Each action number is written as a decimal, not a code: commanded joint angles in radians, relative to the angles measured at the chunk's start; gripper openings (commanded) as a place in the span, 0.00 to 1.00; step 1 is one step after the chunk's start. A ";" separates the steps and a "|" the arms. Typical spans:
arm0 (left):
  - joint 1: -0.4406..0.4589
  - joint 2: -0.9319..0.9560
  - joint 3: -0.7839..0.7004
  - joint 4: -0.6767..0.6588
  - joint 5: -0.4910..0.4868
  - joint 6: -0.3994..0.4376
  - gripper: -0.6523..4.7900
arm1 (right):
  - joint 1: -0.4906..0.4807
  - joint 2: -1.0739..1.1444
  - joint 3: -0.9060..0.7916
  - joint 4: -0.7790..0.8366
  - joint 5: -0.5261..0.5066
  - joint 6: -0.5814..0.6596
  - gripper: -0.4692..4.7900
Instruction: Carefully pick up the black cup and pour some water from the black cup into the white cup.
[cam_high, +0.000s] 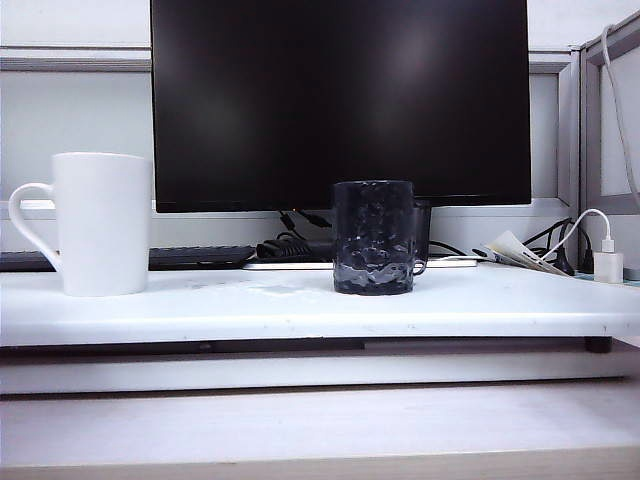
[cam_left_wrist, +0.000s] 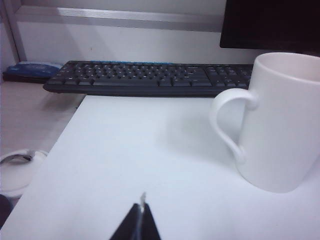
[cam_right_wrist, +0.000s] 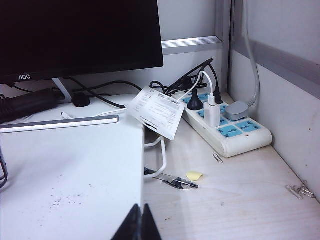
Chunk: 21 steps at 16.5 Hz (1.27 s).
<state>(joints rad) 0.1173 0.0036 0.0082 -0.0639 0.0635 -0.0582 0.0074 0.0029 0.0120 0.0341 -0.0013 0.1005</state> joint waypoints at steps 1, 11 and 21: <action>0.001 0.000 0.002 0.013 0.002 -0.002 0.11 | 0.000 0.000 -0.004 0.006 0.002 0.004 0.09; 0.001 0.000 0.063 0.067 0.122 -0.190 0.99 | 0.002 0.000 0.185 0.022 -0.072 0.000 0.86; 0.001 0.298 0.514 0.125 0.380 -0.186 1.00 | 0.002 0.568 0.815 0.032 -0.283 -0.110 0.79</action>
<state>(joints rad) 0.1173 0.2577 0.4992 0.0601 0.3969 -0.2386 0.0086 0.5186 0.8001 0.0685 -0.2050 -0.0097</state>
